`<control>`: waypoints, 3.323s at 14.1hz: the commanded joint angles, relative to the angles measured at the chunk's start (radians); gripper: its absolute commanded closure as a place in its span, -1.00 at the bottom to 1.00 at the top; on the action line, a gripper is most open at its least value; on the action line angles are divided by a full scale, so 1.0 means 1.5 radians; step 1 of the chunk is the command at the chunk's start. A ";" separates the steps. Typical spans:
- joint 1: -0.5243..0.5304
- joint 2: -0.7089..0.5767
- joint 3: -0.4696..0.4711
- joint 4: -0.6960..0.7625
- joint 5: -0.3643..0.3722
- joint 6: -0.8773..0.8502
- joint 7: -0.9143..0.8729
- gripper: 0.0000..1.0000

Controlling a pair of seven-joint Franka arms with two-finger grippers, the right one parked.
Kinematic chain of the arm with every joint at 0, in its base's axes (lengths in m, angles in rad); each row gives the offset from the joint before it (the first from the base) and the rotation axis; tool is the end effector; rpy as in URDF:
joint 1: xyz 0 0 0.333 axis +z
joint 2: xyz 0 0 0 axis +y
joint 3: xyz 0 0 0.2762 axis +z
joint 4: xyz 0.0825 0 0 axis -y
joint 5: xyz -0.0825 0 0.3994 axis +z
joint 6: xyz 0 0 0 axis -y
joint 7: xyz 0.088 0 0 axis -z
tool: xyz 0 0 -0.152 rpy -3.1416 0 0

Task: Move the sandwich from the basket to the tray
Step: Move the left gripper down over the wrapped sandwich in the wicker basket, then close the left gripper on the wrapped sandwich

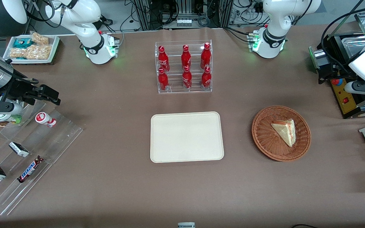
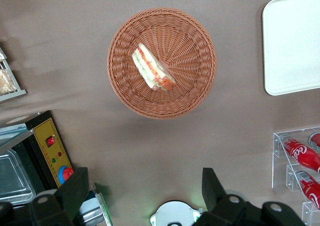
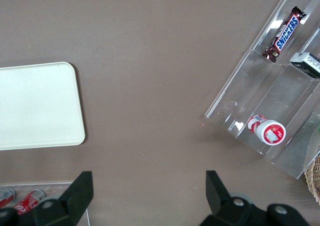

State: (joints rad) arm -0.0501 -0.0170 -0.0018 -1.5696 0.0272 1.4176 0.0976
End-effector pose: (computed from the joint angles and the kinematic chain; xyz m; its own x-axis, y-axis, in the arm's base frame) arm 0.5419 -0.0237 0.5379 0.9801 -0.1443 -0.1365 -0.1476 -0.9890 -0.0140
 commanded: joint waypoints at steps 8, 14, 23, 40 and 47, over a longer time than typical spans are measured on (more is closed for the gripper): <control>-0.003 0.007 0.004 0.016 0.000 -0.014 -0.013 -1.00; -0.005 0.044 0.003 -0.009 0.004 -0.001 -0.028 -1.00; -0.007 0.054 0.003 -0.297 0.005 0.360 -0.086 -1.00; -0.002 0.150 0.004 -0.493 0.004 0.777 -0.551 -0.21; -0.018 0.136 -0.005 -0.388 0.004 0.613 -0.496 0.90</control>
State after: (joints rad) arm -0.0530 0.1990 -0.0029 -2.2530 0.0293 2.4795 -0.6634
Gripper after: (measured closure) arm 0.714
